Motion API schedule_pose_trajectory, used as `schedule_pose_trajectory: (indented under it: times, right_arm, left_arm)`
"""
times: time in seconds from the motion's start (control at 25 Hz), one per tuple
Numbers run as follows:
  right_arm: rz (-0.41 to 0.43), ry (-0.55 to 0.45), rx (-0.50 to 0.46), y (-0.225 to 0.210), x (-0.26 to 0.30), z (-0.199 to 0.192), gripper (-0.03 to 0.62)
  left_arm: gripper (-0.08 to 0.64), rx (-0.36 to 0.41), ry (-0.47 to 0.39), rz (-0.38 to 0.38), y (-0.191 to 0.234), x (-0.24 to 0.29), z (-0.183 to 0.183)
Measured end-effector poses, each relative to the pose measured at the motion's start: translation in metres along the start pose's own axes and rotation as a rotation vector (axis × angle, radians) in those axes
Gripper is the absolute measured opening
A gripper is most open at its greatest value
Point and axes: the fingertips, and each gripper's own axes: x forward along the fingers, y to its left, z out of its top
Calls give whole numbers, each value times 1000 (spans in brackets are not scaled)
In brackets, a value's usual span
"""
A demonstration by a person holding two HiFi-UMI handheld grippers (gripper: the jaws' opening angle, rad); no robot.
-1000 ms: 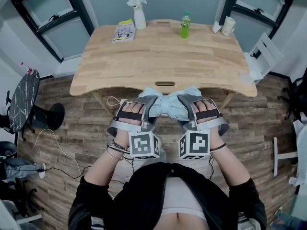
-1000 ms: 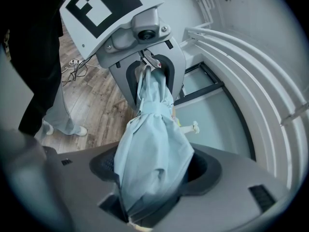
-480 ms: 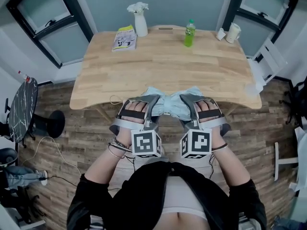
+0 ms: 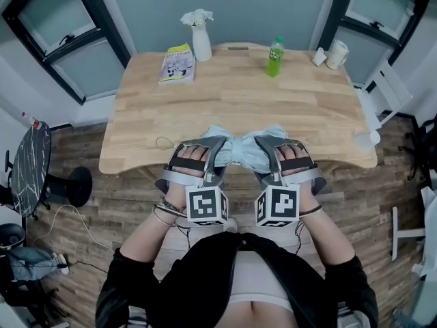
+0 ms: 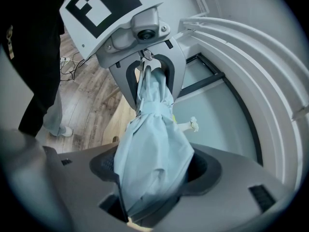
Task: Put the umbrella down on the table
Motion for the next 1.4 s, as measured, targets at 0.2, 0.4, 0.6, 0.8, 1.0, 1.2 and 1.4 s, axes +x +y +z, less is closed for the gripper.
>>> schedule_pose_trajectory:
  times: [0.2, 0.4, 0.6, 0.8, 1.0, 1.2, 1.4]
  right_arm:
    - [12, 16, 20, -10, 18, -2, 330]
    - [17, 19, 29, -16, 27, -11, 330]
    - [22, -1, 15, -19, 34, -17, 330]
    - [32, -6, 4, -24, 38, -20, 328]
    - [36, -13, -6, -26, 45, -21, 330]
    - [39, -7, 7, -26, 49, -16, 330]
    - [31, -4, 3, -25, 58, -14, 330]
  left_arm:
    - [258, 3, -9, -13, 8, 19, -9]
    - [258, 8, -5, -21, 15, 31, -9]
    - [258, 2, 2, -29, 18, 38, -6]
    - [258, -18, 10, -17, 21, 44, -7]
    - [258, -17, 18, -21, 24, 49, -9]
    - [258, -8, 10, -19, 23, 50, -16]
    - [258, -3, -2, -21, 23, 55, -22]
